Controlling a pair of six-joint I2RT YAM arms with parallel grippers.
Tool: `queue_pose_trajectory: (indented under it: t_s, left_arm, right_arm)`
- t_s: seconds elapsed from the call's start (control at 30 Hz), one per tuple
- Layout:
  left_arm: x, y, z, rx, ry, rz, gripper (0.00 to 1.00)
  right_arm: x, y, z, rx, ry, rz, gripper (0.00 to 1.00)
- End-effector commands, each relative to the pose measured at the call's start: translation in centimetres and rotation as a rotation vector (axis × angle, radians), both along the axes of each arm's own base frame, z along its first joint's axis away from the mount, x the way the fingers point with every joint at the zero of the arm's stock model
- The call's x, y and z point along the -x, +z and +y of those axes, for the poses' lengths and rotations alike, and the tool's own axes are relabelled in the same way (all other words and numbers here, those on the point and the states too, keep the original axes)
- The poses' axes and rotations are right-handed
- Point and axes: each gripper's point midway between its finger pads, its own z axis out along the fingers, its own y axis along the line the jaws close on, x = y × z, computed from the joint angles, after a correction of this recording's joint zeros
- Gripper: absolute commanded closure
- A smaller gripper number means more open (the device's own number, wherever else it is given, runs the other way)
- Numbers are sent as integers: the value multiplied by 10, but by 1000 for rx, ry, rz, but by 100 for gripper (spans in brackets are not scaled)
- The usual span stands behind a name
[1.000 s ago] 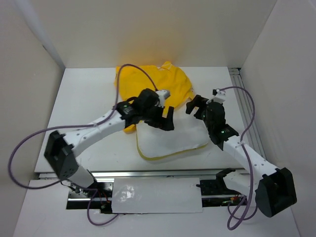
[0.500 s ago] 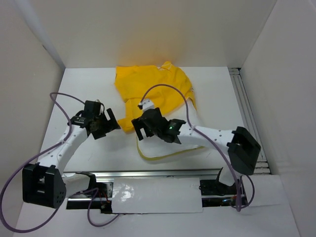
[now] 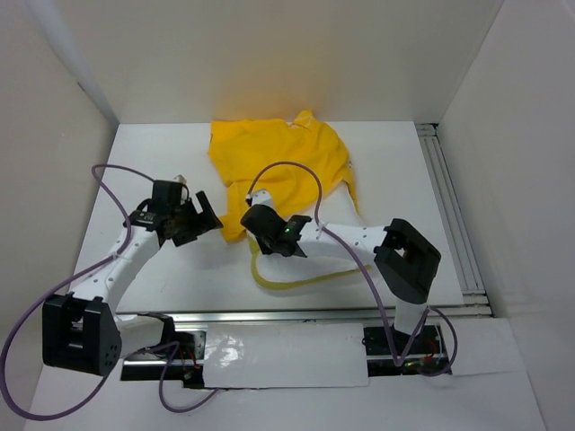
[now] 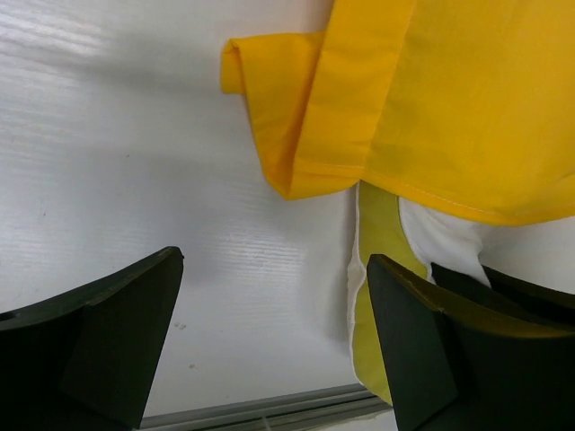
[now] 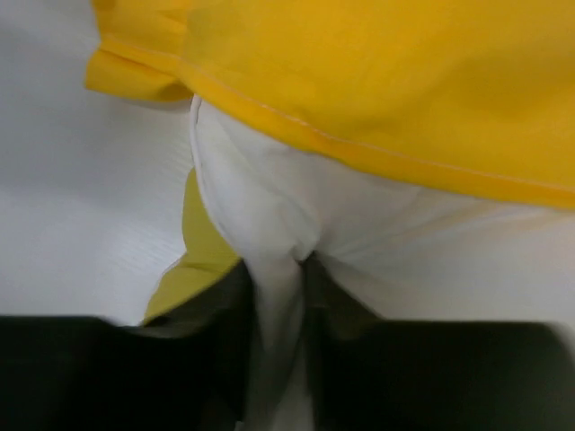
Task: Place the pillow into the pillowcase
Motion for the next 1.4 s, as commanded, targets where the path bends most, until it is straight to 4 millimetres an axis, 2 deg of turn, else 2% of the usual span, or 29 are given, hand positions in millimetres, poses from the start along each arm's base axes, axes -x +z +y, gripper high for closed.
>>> queue_pose_trajectory:
  t_s: [0.0, 0.03, 0.1, 0.13, 0.27, 0.3, 0.37, 0.43, 0.53, 0.6, 0.63, 0.67, 0.73, 0.77, 0.8, 0.83, 0.87, 1.0, 1.07, 1.1, 1.13, 1.23, 1.27, 1.3, 1.33, 1.37]
  left_arm:
    - [-11, 1, -13, -16, -102, -78, 4]
    - [-13, 3, -16, -21, -122, -98, 4]
    - [-14, -1, -28, -45, -225, -141, 1]
    - [-14, -2, -33, -55, -258, -159, 1]
    - [-20, 1, -42, -64, -344, -233, 1]
    - [-22, 2, -41, -75, -356, -247, 1]
    - [-25, 0, -39, -95, -353, -251, 1]
    - [-30, -4, -38, -119, -381, -263, 1]
    - [-37, 7, -62, -101, -492, -339, 1]
    - [-36, 7, -75, -111, -548, -365, 1]
    - [-42, 16, -80, -133, -571, -413, 1]
    - [-46, 11, -83, -148, -582, -409, 1]
    - [-51, 10, -87, -181, -603, -425, 1]
    - [-57, 11, -84, -215, -598, -433, 1]
    - [-59, 3, -84, -224, -608, -418, 1]
    - [-66, 8, -86, -231, -615, -432, 1]
    - [-70, 1, -84, -231, -620, -414, 1]
    - [-81, -1, -95, -213, -665, -418, 2]
    - [-85, -3, -104, -182, -692, -417, 9]
    - [-87, 2, -111, -151, -717, -434, 16]
    - [-84, 4, -118, -134, -738, -446, 34]
    - [-82, 7, -126, -121, -769, -467, 56]
    - [-80, 10, -133, -109, -786, -483, 95]
    - [-80, 10, -131, -118, -778, -490, 100]
    - [-80, 19, -130, -124, -781, -517, 100]
    - [-77, 19, -130, -136, -777, -520, 100]
  right_arm:
    - [4, -18, -15, 74, -75, 38, 85]
    - [-6, -13, -22, 71, -106, 21, 100]
    - [-22, 15, -28, 22, -124, -36, 100]
    - [-30, 39, -30, -22, -132, -69, 100]
    - [-48, 79, -35, -145, -93, -91, 100]
    - [-50, 94, -36, -192, -79, -97, 100]
    - [-49, 109, -35, -243, -40, -97, 100]
    - [-53, 110, -42, -254, -36, -86, 100]
    - [-55, 111, -42, -276, -13, -71, 100]
    - [-58, 117, -43, -307, -4, -65, 100]
    - [-59, 117, -44, -313, -2, -59, 100]
    - [-62, 125, -46, -332, -1, -66, 100]
    - [-61, 131, -44, -355, 24, -68, 100]
    - [-60, 140, -43, -369, 40, -82, 100]
    - [-60, 140, -43, -369, 41, -83, 100]
    - [-62, 145, -46, -374, 44, -92, 100]
    - [-63, 149, -45, -380, 45, -99, 100]
    - [-66, 156, -48, -399, 58, -109, 100]
    - [-66, 158, -45, -410, 66, -113, 100]
    - [-70, 161, -47, -417, 59, -124, 100]
    - [-70, 161, -48, -411, 64, -129, 100]
    - [-73, 161, -51, -411, 55, -131, 100]
    - [-74, 162, -50, -416, 56, -138, 100]
    - [-75, 164, -49, -422, 58, -145, 100]
    - [-75, 164, -49, -422, 58, -145, 100]
    - [-76, 168, -51, -423, 50, -157, 100]
